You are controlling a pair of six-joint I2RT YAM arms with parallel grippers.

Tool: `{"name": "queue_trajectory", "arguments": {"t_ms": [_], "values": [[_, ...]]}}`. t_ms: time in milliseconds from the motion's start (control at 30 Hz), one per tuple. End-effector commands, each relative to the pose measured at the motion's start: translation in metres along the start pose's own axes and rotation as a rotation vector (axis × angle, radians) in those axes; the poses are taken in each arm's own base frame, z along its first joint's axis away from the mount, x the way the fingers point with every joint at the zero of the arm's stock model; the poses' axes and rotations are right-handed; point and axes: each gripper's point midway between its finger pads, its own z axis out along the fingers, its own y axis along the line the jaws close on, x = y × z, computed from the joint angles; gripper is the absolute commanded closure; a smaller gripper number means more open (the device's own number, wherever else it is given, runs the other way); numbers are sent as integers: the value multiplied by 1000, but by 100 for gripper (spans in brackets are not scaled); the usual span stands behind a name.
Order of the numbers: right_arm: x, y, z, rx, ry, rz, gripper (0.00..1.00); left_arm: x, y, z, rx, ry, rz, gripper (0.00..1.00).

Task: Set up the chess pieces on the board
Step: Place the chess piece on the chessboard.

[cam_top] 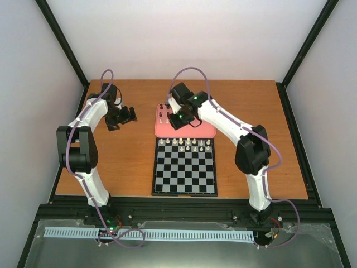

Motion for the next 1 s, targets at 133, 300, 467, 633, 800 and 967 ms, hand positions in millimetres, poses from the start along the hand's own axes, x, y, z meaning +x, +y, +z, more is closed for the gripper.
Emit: {"name": "queue_trajectory", "arguments": {"t_ms": [133, 300, 467, 633, 800, 967], "values": [[65, 31, 7, -10, 115, -82, 95, -6, -6, -11, 15, -41, 12, 0], [81, 38, 23, -14, 142, -98, 95, -6, -6, -12, 17, -45, 11, 0], [84, 38, 33, -14, 145, -100, 95, -4, -7, -13, 23, -45, 12, 0], [86, 36, 46, -8, 165, -102, 95, -5, -7, -14, 23, -48, 12, 0], [88, 34, 54, -5, 180, -101, 95, -4, -7, -13, 24, -47, 10, 0], [90, 33, 61, -6, 196, -103, 95, -4, -7, -12, 27, -44, 9, 0]]}}
